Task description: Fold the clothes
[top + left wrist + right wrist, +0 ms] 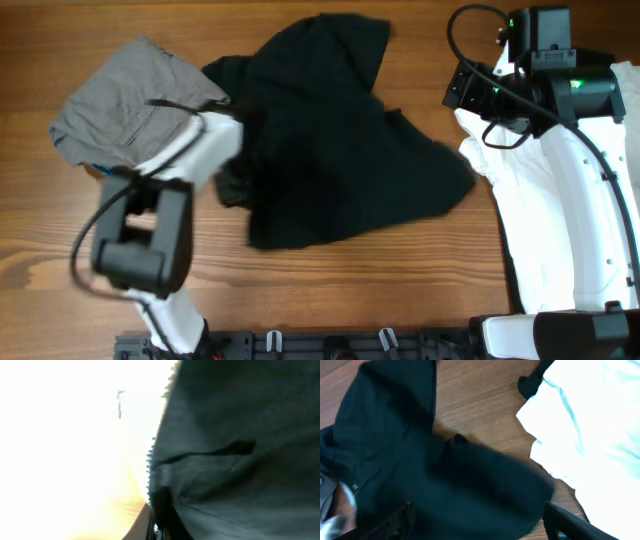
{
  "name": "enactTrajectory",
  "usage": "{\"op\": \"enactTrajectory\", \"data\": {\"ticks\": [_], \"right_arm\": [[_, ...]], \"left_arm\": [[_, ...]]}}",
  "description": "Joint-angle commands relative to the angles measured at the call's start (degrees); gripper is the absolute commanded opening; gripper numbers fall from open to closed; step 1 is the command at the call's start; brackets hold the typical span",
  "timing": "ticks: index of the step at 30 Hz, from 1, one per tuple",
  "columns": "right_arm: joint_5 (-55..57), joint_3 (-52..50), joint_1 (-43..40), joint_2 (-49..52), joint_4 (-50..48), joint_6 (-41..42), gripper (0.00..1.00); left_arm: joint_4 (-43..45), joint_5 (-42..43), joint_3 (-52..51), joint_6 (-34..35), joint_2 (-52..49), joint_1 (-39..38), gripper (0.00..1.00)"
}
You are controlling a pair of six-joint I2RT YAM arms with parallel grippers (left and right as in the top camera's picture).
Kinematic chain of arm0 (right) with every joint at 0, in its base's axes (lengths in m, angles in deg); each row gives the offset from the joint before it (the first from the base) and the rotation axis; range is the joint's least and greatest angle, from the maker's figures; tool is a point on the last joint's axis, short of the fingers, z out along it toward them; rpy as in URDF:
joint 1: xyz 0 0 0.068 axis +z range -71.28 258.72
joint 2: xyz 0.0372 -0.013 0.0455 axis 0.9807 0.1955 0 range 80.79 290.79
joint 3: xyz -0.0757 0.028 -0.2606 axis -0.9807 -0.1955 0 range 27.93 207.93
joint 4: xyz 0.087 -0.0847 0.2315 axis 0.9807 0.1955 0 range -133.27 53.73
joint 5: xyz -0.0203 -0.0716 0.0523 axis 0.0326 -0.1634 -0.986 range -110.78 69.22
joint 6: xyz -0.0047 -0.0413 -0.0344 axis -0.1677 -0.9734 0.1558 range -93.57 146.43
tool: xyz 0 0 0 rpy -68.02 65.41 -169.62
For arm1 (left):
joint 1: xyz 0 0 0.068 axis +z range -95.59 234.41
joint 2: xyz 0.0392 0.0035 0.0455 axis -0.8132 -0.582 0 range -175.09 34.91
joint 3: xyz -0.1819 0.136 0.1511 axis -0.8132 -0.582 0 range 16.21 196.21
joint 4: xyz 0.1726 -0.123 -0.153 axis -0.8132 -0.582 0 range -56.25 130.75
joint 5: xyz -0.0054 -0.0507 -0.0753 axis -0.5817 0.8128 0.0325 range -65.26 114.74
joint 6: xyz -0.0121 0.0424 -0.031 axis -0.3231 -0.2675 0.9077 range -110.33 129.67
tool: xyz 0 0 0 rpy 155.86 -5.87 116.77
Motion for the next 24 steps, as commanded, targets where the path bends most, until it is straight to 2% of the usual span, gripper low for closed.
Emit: {"op": "enactTrajectory", "data": {"ticks": [1, 5, 9, 13, 16, 24], "right_arm": [[-3.1, -0.4, 0.1, 3.5, 0.5, -5.2, 0.88], [-11.3, -1.4, 0.2, 7.4, 0.4, -10.6, 0.87], [-11.9, -2.8, 0.2, 13.0, 0.3, -10.0, 0.85], [-12.2, -4.3, 0.2, 18.3, 0.5, -10.5, 0.74], [-19.2, -7.0, 0.2, 23.3, 0.1, -17.8, 0.82], [-22.7, -15.5, 0.4, 24.8, -12.9, -17.5, 0.81]], "left_arm": [[-1.7, -10.1, 2.5, -0.7, 12.8, 7.2, 0.04], [-1.0, -10.0, 2.5, -2.0, 18.8, 10.6, 0.04], [-0.8, -9.9, 2.5, -2.0, 20.2, 10.8, 0.04], [-0.8, -9.9, 2.5, -2.0, 20.1, 10.8, 0.04], [-0.8, -9.9, 2.5, -2.0, 20.1, 10.7, 0.04], [-0.2, -9.2, 2.5, -2.0, 20.1, 10.7, 0.05]]}}
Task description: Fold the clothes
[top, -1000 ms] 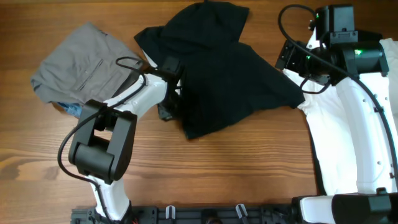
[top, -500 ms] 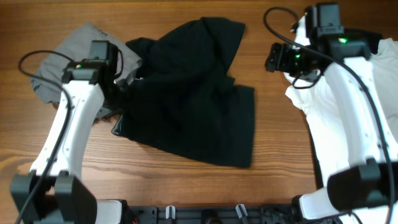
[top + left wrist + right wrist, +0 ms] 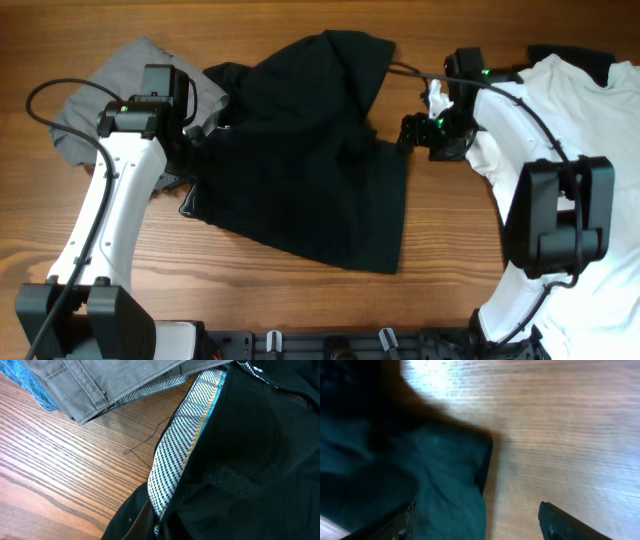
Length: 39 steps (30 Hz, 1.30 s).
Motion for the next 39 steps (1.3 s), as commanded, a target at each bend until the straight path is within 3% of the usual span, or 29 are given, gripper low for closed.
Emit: {"op": "enactTrajectory", "data": {"ticks": [1, 6, 9, 10, 11, 13, 18, 20, 22, 23, 24, 26, 27, 33, 34, 36, 39], "right_arm": [[-4.3, -3.7, 0.5, 0.5, -3.8, -1.6, 0.81], [-8.8, -8.8, 1.1, 0.5, -10.8, -1.0, 0.77], [-9.9, -12.1, 1.8, 0.5, -16.6, 0.6, 0.67], [-9.8, -12.7, 1.9, 0.5, -18.3, 1.5, 0.57], [-9.8, -12.8, 1.9, 0.5, -19.3, 1.4, 0.33], [-9.8, -12.0, 1.4, 0.0, -20.3, 1.5, 0.04], [-0.9, -3.7, -4.9, -5.2, -14.2, 6.3, 0.04], [0.5, 1.9, -9.2, -8.5, -12.0, 6.1, 0.04], [0.5, 5.6, -12.1, -10.5, -11.4, 6.2, 0.04], [0.5, 6.7, -13.0, -11.3, -11.2, 6.1, 0.23], [0.5, 7.6, -14.1, -12.2, -11.0, 6.1, 0.57], [0.5, 7.6, -15.2, -13.0, -10.1, 6.2, 0.82], [0.5, 7.6, -15.4, -13.2, -9.4, 6.4, 0.89], [0.0, 7.6, -14.8, -13.3, -4.7, 5.7, 0.91], [-0.9, 7.6, -14.4, -13.3, -4.1, 5.5, 0.91], [-2.8, 7.6, -13.7, -13.3, -3.5, 4.2, 0.90], [-4.4, 7.6, -12.6, -13.4, -1.9, 4.2, 0.90]], "left_arm": [[0.2, -0.9, 0.2, -0.5, 0.0, 0.1, 0.05], [0.4, -0.9, 0.2, -0.5, 0.0, 0.1, 0.06], [0.9, -0.9, 0.2, -0.5, 0.0, 0.1, 0.07], [0.9, -0.9, 0.2, -0.5, 0.0, 0.1, 0.06], [0.9, -0.9, 0.2, -0.5, 0.0, 0.1, 0.06], [0.8, -0.9, 0.2, -0.5, 0.0, 0.1, 0.07], [0.3, -0.9, 0.2, -0.5, 0.0, 0.1, 0.12], [0.5, -0.9, 0.2, -0.5, 0.0, 0.1, 0.27], [0.9, -0.9, 0.2, -0.5, 0.0, 0.1, 0.36], [1.2, -0.9, 0.2, -0.5, 0.0, 0.1, 0.43], [1.8, -0.9, 0.2, -0.5, 0.0, 0.1, 0.50], [2.4, -0.7, 0.2, -0.5, 0.0, 0.1, 0.56], [2.6, 0.0, 0.2, -0.5, 0.0, 0.1, 0.57], [5.2, 1.6, 0.1, -4.0, 0.0, 0.1, 0.60], [7.0, 1.3, 0.1, -4.0, 0.0, 0.3, 0.55], [12.5, 1.1, 0.1, -5.3, 0.0, 0.9, 0.29], [21.9, 1.2, 0.0, -10.5, -0.8, 2.4, 0.04]]}}
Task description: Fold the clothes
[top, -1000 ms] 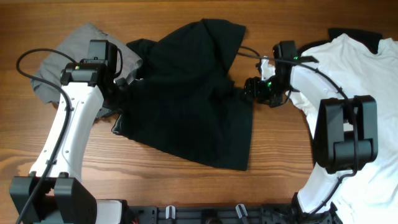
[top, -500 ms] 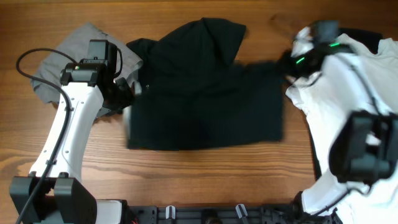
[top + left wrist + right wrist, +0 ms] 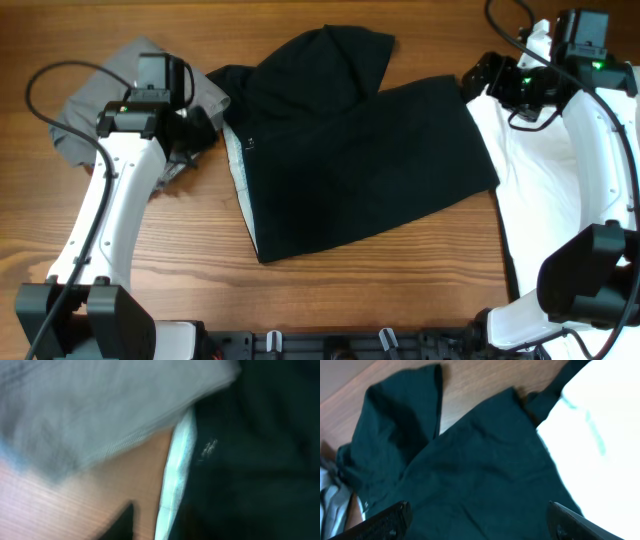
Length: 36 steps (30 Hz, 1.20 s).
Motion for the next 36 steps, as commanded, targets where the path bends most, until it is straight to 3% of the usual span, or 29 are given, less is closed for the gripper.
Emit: {"op": "enactTrajectory", "data": {"ticks": [1, 7, 16, 20, 22, 27, 30, 32, 36], "right_arm": [[-3.6, -0.1, 1.8, 0.3, 1.8, -1.2, 0.90], [-4.4, -0.1, 5.2, 0.3, 6.1, -2.5, 0.90], [-4.3, -0.1, 12.1, 0.3, 8.9, -2.5, 0.89], [-4.1, -0.1, 14.2, 0.3, 8.9, -2.4, 0.90], [-4.1, -0.1, 14.9, 0.4, 8.7, -2.4, 0.90], [-1.2, -0.1, 16.1, 0.4, 8.5, -0.9, 0.90], [-1.0, -0.1, 16.1, 0.4, 8.4, -1.0, 0.90], [-1.0, -0.1, 16.1, 0.4, 8.2, -1.2, 0.90], [-1.0, -0.1, 16.1, 0.4, 6.9, -1.4, 0.90]], "left_arm": [[9.5, 0.0, 0.0, -8.3, -1.7, 2.3, 0.04], [23.2, 0.0, 0.0, -11.5, -11.4, 5.3, 0.04], [35.6, 1.8, 0.0, -10.9, -29.9, 10.9, 0.04], [38.4, -1.1, 0.0, 1.5, -33.5, 16.5, 0.04], [39.1, 0.7, 0.0, 4.5, -35.1, 19.9, 0.04], [40.7, 4.4, 0.0, 3.5, -35.9, 26.5, 0.04], [41.4, 11.9, 0.1, -2.6, -35.3, 28.3, 0.04], [40.7, 17.6, 0.6, -7.6, -34.0, 28.4, 0.09], [37.1, 18.8, 1.7, -9.3, -28.2, 27.0, 0.18]]}}
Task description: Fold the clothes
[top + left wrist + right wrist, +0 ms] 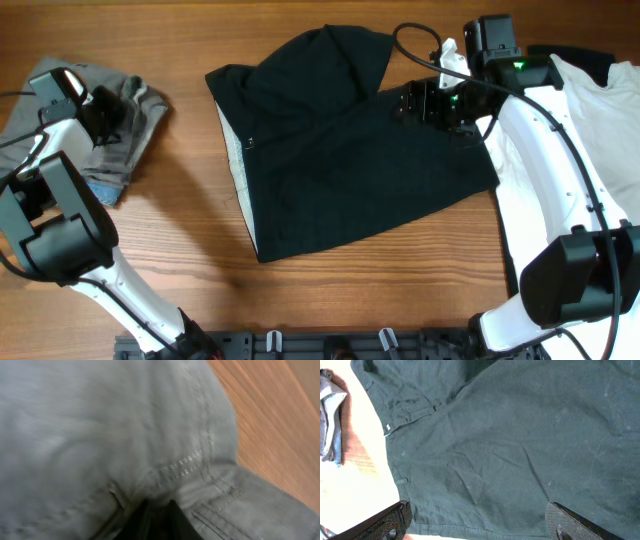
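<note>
A pair of black trousers [340,160] lies spread across the middle of the table, pale waistband lining showing along its left edge. It fills the right wrist view [495,435]. My right gripper [420,103] hovers open over its upper right part, fingers [395,517] wide apart with nothing between them [480,519]. At the far left lies a bunched grey garment [148,130]. My left gripper [112,115] is on it, and its dark jaws [155,521] look pinched on the grey cloth [100,435].
A white garment [610,110] lies at the right edge under my right arm, with a dark piece [572,52] at its top. A blue scrap [95,190] shows under the grey garment. Bare wooden table [180,260] lies in front.
The grey garment has moved left, away from the black trousers, with my left gripper now on it. My right gripper went from beside the white garment to over the trousers' upper right.
At first the black trousers lay crumpled, touching the grey garment, with my left arm over their left side. Then both grippers were at their edges. Later they lay spread wider toward the right. Now the grey garment sits apart at the far left.
</note>
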{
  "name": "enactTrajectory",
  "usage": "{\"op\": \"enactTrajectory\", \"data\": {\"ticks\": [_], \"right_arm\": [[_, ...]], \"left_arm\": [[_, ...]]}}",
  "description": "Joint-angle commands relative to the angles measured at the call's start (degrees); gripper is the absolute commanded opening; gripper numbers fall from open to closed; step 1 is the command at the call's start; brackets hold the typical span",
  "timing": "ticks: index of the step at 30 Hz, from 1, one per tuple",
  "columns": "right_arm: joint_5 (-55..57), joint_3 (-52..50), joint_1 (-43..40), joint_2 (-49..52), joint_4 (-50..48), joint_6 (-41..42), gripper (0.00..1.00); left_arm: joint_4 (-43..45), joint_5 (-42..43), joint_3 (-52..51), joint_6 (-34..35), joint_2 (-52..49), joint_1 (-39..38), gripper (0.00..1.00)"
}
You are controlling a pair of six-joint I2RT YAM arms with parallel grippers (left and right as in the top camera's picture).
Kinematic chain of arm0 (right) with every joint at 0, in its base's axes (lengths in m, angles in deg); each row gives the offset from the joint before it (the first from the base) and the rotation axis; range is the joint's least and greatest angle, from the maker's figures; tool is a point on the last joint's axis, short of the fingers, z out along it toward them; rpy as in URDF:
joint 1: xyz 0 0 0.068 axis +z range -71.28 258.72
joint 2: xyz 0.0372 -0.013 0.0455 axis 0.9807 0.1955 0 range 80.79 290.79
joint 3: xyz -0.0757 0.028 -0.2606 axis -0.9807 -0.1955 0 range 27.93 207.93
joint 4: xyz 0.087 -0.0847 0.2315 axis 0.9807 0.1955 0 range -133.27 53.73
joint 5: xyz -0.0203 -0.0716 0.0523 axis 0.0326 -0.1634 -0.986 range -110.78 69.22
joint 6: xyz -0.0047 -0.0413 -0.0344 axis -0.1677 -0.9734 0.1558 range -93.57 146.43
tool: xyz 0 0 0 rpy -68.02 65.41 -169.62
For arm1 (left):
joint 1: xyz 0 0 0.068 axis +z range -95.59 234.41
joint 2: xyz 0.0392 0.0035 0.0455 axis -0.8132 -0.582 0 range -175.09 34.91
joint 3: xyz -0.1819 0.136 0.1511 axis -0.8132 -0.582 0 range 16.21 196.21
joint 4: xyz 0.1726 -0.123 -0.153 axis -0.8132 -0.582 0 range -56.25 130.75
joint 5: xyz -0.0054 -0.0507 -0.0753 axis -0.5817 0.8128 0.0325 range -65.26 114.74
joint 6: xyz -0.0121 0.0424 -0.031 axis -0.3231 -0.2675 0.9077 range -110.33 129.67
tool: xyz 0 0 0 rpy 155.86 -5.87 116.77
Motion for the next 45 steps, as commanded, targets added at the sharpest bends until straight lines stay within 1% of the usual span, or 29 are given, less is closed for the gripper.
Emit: {"op": "enactTrajectory", "data": {"ticks": [1, 3, 5, 7, 9, 11, 12, 14, 15, 16, 18, 20, 23, 25, 27, 30, 34, 39, 41, 42, 43, 44, 45], "right_arm": [[0.9, -0.1, 0.2, 0.4, -1.1, 0.3, 0.90], [1.4, -0.1, 0.0, 0.4, -1.8, 1.4, 0.91], [3.8, -0.1, -0.6, 0.3, -2.2, 5.2, 0.93], [6.4, -0.1, -1.9, 0.3, -2.0, 8.9, 0.96], [7.9, -0.1, -3.8, 0.3, -1.0, 11.5, 0.96], [8.2, -0.1, -6.7, 0.3, 0.3, 12.3, 0.96], [8.2, -0.1, -8.0, 0.3, 1.0, 12.3, 0.95], [8.2, -0.1, -10.3, 0.3, 2.5, 12.1, 0.95], [7.9, -0.1, -11.7, 0.3, 3.4, 10.7, 0.95], [7.9, -0.1, -12.2, 0.3, 3.7, 10.1, 0.95], [8.0, -0.1, -12.9, 0.3, 4.1, 8.8, 0.95], [8.2, -0.1, -13.2, 0.3, 4.3, 7.3, 0.95], [8.3, -0.1, -13.2, 0.3, 4.6, 6.3, 0.95], [8.3, -0.1, -13.2, 0.3, 4.7, 6.3, 0.96], [8.3, -0.1, -13.2, 0.3, 4.8, 6.4, 0.98], [8.3, -0.1, -13.2, 0.3, 5.0, 6.5, 0.99], [8.3, -0.1, -13.2, 0.3, 5.4, 6.5, 0.99], [8.4, -0.1, -13.2, 0.3, 5.4, 6.7, 0.99], [8.4, -0.1, -13.2, 0.3, 5.4, 6.7, 1.00], [8.4, -0.1, -13.2, 0.3, 5.4, 6.8, 1.00], [8.4, -0.1, -13.2, 0.3, 5.4, 6.7, 0.99], [8.4, -0.1, -13.2, 0.3, 5.4, 6.7, 1.00], [8.5, -0.1, -13.2, 0.3, 5.4, 6.7, 0.99]], "left_arm": [[-4.8, 1.9, -1.1, -5.9, 4.5, -1.8, 0.21], [-6.2, 2.0, -1.1, -7.1, 8.9, -3.2, 0.33], [-8.2, 2.1, -1.1, -7.1, 13.2, -4.9, 0.43], [-11.1, 3.7, -1.1, -7.1, 17.3, -6.9, 0.60], [-15.1, 5.1, -1.1, -7.1, 20.6, -9.5, 0.66], [-21.4, 5.8, -1.1, -7.1, 23.1, -12.9, 0.68], [-24.7, 5.8, -1.1, -7.1, 23.7, -14.6, 0.67], [-32.4, 5.8, -1.1, -7.1, 23.9, -18.5, 0.61], [-39.1, 5.7, -1.2, -7.1, 23.4, -22.0, 0.61], [-42.1, 5.7, -1.5, -7.1, 23.0, -23.8, 0.61], [-46.8, 5.7, -3.0, -7.0, 22.4, -27.3, 0.57], [-49.3, 5.7, -5.6, -6.5, 22.3, -30.6, 0.53], [-50.2, 4.9, -10.2, -0.8, 22.3, -33.7, 0.59], [-50.1, 5.0, -14.7, 2.6, 22.3, -35.4, 0.61], [-49.7, 5.9, -18.2, 3.6, 22.3, -36.6, 0.60], [-46.7, 9.5, -24.4, 3.5, 22.3, -38.8, 0.58], [-43.4, 9.8, -29.2, 5.0, 22.3, -40.4, 0.56], [-38.8, 10.6, -33.4, 7.0, 22.3, -41.9, 0.47], [-37.5, 10.8, -34.3, 7.0, 22.3, -42.3, 0.42], [-36.8, 10.7, -34.6, 7.0, 22.3, -42.4, 0.37], [-36.1, 10.7, -34.6, 7.0, 22.3, -42.4, 0.28], [-35.3, 10.7, -34.6, 7.1, 22.3, -42.4, 0.15], [-34.6, 10.7, -34.6, 7.7, 22.3, -42.4, 0.05]]}}
